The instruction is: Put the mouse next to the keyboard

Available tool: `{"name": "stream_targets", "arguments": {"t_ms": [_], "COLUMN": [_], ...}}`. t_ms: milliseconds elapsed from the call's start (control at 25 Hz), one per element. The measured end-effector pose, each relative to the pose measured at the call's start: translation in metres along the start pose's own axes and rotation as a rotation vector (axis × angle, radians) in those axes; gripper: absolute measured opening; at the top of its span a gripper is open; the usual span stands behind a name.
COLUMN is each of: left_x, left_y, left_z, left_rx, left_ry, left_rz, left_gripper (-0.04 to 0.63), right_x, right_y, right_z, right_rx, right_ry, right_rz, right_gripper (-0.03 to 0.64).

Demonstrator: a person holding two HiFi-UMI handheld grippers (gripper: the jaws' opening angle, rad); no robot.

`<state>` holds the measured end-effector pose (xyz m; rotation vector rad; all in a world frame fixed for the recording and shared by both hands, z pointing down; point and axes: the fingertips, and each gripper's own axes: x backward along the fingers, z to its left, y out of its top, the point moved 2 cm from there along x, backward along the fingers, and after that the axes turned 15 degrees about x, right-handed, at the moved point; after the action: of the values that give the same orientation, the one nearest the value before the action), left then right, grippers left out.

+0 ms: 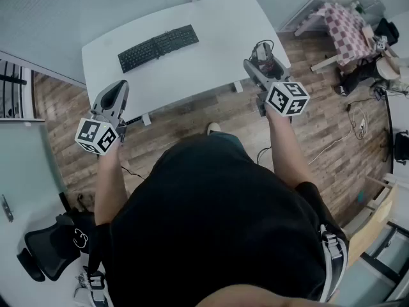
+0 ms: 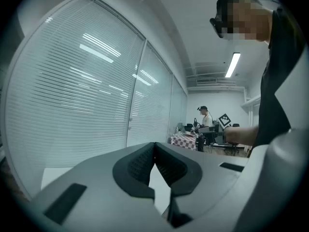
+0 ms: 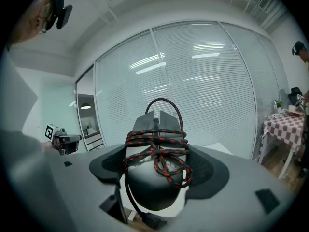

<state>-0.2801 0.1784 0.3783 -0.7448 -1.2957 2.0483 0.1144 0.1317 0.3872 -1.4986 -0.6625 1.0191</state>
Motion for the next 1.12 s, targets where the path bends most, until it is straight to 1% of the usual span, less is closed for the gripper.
{"name": "stream_targets", "arguments": {"t_ms": [120,240,320,440,600,720,880,1120], "left_x": [0.015,0.019,0.018,0.018,0.026,0.042,0.064,0.075], "left_y": [-0.002,-0.002,-0.002,-0.005,-0.009,-0.013,-0.008,0.003], "left_z": [-0.018,-0.033,-0.040,-0.048,-0.056,-0.051,-0.033,-0.023], "left_rx": [-0.011,-0.008,-0.015,-0.047,-0.040,-0.046,-0.041,-0.057], "left_ry": [-0.011,-0.026,-0.037,-0.045,-0.058,-0.053,-0.026,-0.009], "left_rz": [0.002,0.004,0.010,0.022,0.012,0.018,0.011,0.009], "left_gripper": [0.023,0.023,0.023,0.023,0.023,0.023,0.023,0.023], "right_x": [0.020,0.032,0.035,0.038,0.038,0.035,0.028,0.025], "right_y": [-0.002,0.003,0.007,0.007,0.008,0.010,0.010,0.008], "right_z": [0.014,0.019,0.023,0.030,0.040,0.050,0.064,0.063], "right_rx": [-0.010,-0.003,0.007,0.016,-0.011,-0.021,-0.025,-0.037], "right_ry": [0.003,0.003,0.005,0.013,0.025,0.028,0.033,0.026], "right_rz": [0.006,0.003,0.001,0.002,-0.002,-0.010,-0.008,-0.002], "right_gripper": [0.390,0.390,0.390,0.388,0.390,0.390,0.390,0.390]}}
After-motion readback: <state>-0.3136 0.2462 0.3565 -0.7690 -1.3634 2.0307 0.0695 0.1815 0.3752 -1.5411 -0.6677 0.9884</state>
